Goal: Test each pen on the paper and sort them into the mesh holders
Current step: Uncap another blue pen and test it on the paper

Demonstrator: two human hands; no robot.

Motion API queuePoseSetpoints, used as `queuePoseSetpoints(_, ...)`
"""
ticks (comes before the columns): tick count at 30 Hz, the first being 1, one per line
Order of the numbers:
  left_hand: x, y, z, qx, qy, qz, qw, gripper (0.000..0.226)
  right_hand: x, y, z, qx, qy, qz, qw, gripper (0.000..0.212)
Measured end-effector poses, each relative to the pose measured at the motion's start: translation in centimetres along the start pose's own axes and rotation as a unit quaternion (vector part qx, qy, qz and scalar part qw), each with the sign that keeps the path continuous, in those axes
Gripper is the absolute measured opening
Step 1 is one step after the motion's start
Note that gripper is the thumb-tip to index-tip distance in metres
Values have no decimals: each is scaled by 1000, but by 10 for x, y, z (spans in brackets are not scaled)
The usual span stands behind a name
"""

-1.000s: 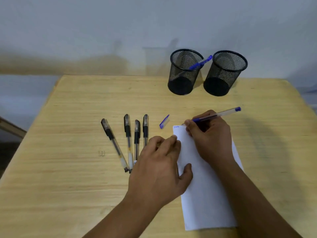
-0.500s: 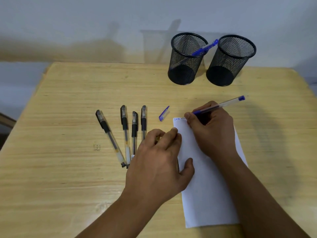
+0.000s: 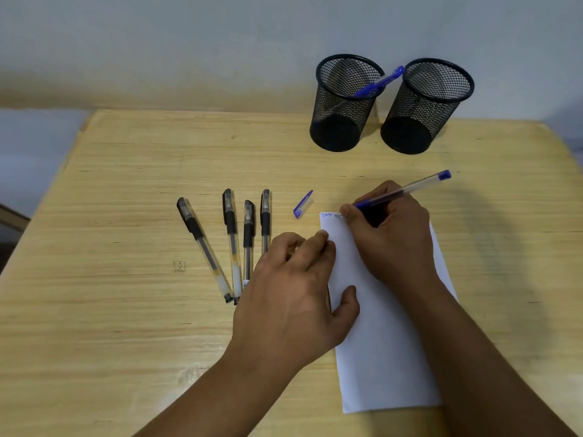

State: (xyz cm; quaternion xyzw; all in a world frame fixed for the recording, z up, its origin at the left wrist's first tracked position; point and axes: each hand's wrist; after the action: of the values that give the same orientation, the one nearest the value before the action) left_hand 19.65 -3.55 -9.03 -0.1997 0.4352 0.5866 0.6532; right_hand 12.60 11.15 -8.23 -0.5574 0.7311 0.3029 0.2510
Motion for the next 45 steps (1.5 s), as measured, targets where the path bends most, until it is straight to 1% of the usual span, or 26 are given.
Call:
queuePoseSetpoints(12,0,0,-1,3,5,-3,1000,57,2,1,-1,8,1,3,1000,13)
queuePoseSetpoints(20,-1,0,-1,4,3,2,1000,57,-4,-1,-3,4,-20,-22,1000,15)
queuePoseSetpoints(25,1,0,-2,6,6,4,1000,57,-2,1,-2,7,-13,1,1000,14)
queuePoseSetpoints(45,1,1,-2,3,11,-3,1000,58,-1,1,-1,-3,-31,-11,999,17)
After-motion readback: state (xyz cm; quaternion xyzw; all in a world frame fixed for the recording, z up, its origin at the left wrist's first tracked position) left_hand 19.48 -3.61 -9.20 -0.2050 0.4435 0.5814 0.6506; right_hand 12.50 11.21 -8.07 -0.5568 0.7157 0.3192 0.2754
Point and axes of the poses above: each hand's wrist, its own y-axis towards the middle knuckle, its own x-axis out of the palm, z = x × y, and after that the axes turned 11 degrees about -y, right-handed
